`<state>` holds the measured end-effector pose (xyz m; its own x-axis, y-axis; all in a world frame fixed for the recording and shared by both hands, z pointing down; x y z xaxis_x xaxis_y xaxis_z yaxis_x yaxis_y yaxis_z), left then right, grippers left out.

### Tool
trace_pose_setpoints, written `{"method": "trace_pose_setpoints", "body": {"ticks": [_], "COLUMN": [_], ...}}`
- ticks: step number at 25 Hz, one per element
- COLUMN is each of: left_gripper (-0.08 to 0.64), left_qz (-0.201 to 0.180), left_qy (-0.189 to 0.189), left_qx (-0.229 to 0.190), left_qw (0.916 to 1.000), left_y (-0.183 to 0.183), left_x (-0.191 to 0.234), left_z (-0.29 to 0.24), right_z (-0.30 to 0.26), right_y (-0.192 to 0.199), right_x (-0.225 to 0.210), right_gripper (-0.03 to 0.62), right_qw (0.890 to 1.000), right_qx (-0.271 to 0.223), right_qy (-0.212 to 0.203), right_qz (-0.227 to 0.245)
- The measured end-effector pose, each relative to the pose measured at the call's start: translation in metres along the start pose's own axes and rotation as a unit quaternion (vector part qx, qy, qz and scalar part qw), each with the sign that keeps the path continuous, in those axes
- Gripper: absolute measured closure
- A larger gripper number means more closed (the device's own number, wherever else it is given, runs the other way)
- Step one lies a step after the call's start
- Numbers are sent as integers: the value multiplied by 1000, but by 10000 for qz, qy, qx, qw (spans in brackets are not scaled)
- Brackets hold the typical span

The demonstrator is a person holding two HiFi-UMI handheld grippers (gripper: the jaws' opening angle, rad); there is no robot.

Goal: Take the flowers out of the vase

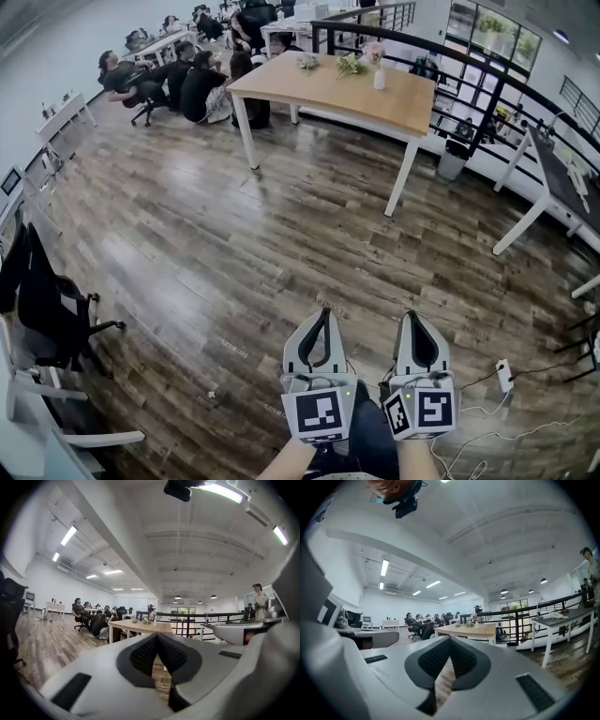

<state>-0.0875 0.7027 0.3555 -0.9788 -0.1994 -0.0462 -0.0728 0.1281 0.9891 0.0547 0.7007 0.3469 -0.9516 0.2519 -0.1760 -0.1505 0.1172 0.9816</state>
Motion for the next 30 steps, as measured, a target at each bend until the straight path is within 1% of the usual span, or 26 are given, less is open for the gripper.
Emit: {"method": "trace_pose_setpoints", "body": {"ticks": [3, 8, 15, 22, 26, 30], "left_gripper": [540, 540, 540, 540, 540, 540], "left_qz": [-12, -76, -181, -340, -370, -356], "left_qy": [-82, -211, -327, -427, -468, -506], "left_qx": [27, 57, 40, -80, -124, -103], "left_qw": [10000, 9997, 9993, 9985, 9981, 9980], "left_y": [0, -3, -22, -43, -52, -52], "left_x": [3, -1, -19, -38, -45, -46], "left_z": [-11, -38, -89, -136, -159, -174], "right_z": [-11, -38, -80, -117, -136, -152], "right_y": [0, -3, -25, -44, -48, -46], "right_x": [-3, -21, -64, -103, -121, -132], "right_gripper": [600, 600, 600, 600, 600, 600], "right_qw": [10000, 9997, 9994, 9988, 9985, 9984], "right_qx": [29, 18, -100, -268, -262, -235], "right_qy": [-79, -186, -255, -351, -383, -379], "right_qz": [-43, -145, -201, -222, -289, -348]}}
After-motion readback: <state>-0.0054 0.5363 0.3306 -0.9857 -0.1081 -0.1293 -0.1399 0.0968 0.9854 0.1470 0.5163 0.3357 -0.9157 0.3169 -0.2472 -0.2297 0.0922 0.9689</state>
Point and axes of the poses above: the fingertips, and each gripper's own axes: z backward along the fingers, x to its left, y out of its underside, the point moved 2 cm from there along z, backward along the fingers, and after that the axes turned 6 degrees about -z, right-handed, at the moved point
